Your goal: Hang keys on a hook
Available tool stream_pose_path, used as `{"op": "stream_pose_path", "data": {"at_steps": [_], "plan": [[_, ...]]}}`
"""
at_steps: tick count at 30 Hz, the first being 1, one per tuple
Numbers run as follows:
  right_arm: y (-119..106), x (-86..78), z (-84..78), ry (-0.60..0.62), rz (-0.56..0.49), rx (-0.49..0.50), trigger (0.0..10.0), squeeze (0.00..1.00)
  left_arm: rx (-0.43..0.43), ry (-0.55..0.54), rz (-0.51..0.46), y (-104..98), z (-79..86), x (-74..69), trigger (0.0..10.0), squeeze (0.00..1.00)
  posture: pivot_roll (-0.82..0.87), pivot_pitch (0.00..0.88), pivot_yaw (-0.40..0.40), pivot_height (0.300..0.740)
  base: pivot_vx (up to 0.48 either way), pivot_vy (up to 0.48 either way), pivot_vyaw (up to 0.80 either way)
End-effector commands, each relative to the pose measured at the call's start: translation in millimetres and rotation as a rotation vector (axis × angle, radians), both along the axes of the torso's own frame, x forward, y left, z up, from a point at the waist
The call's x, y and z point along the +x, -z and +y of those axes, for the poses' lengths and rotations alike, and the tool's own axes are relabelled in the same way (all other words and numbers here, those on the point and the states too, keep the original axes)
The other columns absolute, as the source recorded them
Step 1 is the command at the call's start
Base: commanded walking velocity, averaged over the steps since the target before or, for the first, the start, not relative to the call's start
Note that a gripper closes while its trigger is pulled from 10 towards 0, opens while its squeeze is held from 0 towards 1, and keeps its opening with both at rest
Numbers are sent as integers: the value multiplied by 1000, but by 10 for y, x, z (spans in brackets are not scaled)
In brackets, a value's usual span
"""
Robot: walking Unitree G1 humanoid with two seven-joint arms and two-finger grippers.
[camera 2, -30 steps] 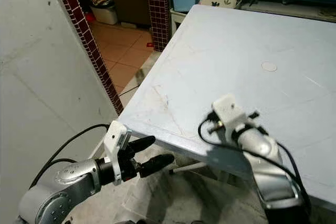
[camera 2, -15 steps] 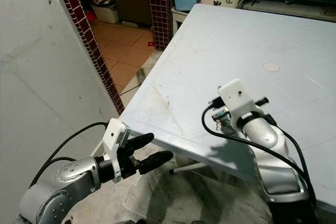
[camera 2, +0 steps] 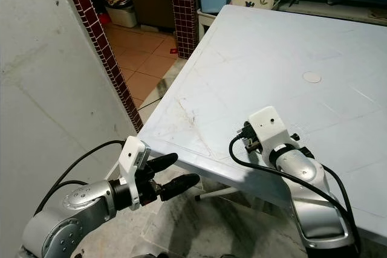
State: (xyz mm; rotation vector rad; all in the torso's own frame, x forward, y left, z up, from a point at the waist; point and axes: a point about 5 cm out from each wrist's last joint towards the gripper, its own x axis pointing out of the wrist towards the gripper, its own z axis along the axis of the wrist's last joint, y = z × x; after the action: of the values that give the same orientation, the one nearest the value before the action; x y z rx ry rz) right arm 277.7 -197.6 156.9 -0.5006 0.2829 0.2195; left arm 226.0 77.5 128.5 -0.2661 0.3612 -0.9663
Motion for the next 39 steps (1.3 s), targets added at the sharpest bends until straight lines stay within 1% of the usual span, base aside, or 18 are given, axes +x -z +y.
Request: {"op": "stream_pose_path", "data": {"at_steps": [1,3,10,11,12,13,23,32,37,39], "plan": [[-4,-34,22,-18,15,-12,10000,1000,19,0,1,22,16,8,10000,0,-76,106,85,740,0,0,0],[7,-46,-17,-9,36,-28,10000,1000,17,0,3,25,12,2,10000,0,-76,106,85,740,0,0,0],[21,-59,-36,-6,59,-32,10000,1000,18,3,5,26,12,1,10000,0,-78,109,88,740,0,0,0],[31,-63,-29,-11,72,-18,10000,463,19,4,4,25,12,3,10000,0,-79,111,91,740,0,0,0],[39,-65,-23,-14,79,-7,10000,369,20,5,3,24,12,3,10000,0,-79,111,91,740,0,0,0],[46,-67,-16,-18,86,0,10000,0,21,6,3,24,10,3,10000,0,-79,111,91,740,0,0,0],[130,-80,32,-58,125,13,10000,0,24,6,0,24,5,4,10000,0,-79,113,91,740,0,0,0],[261,-72,-60,-18,180,57,10000,0,30,6,-2,24,11,1,10000,0,-72,116,94,740,0,0,0],[287,-55,-89,-13,183,57,10000,0,32,7,-2,24,17,0,10000,0,-69,118,96,740,0,0,0],[284,-20,-115,-12,170,54,10000,0,32,8,-3,21,16,1,10000,0,-68,119,97,740,0,0,0]]}}
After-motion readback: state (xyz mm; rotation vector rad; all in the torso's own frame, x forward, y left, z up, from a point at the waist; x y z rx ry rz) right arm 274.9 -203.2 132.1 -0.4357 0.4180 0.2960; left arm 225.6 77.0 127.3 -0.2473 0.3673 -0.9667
